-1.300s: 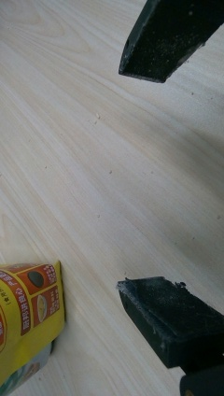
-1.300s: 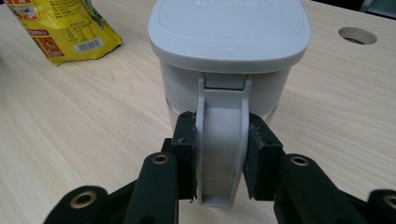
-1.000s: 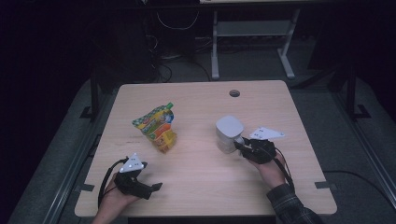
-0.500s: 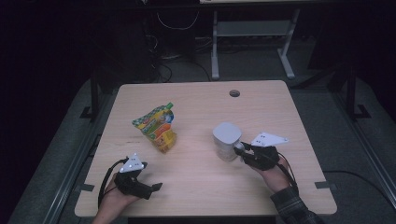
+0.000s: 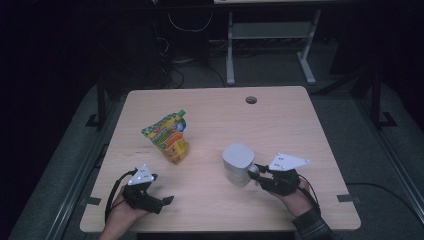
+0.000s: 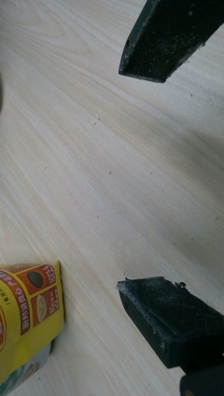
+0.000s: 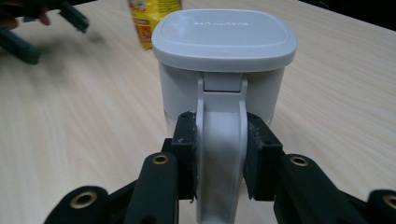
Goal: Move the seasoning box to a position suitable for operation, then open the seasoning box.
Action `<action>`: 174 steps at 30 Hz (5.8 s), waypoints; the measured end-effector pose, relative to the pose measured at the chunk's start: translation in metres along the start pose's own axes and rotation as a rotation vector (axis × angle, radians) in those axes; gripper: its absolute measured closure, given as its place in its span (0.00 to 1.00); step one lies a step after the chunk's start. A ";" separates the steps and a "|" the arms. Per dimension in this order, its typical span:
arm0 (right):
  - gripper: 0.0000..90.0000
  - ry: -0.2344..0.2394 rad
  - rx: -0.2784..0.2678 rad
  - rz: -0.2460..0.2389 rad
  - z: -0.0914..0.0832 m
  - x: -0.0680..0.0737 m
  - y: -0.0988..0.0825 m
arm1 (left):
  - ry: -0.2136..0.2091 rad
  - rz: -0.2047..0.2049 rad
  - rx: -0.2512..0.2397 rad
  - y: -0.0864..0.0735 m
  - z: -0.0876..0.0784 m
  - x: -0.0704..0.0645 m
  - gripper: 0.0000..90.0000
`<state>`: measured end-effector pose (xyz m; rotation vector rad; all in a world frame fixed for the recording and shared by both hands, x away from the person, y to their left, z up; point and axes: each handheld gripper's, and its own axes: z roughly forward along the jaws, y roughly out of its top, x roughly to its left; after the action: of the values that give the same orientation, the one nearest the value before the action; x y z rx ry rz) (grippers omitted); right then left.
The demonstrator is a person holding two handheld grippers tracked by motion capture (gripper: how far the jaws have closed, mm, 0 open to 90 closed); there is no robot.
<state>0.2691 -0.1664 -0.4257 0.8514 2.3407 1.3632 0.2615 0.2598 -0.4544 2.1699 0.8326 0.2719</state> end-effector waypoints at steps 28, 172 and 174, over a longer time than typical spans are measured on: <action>0.71 0.072 0.014 -0.022 -0.004 0.009 -0.014 | -0.006 0.007 0.013 0.000 0.001 -0.001 0.00; 1.00 0.004 -0.111 0.115 -0.031 -0.056 0.018 | -0.032 0.003 0.011 0.000 0.008 -0.005 0.00; 1.00 0.010 -0.120 0.111 -0.029 -0.054 0.022 | -0.032 0.000 0.008 0.000 0.008 -0.005 0.00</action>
<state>0.3033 -0.2119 -0.3934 0.9522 2.2219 1.5383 0.2615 0.2516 -0.4591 2.1764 0.8179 0.2337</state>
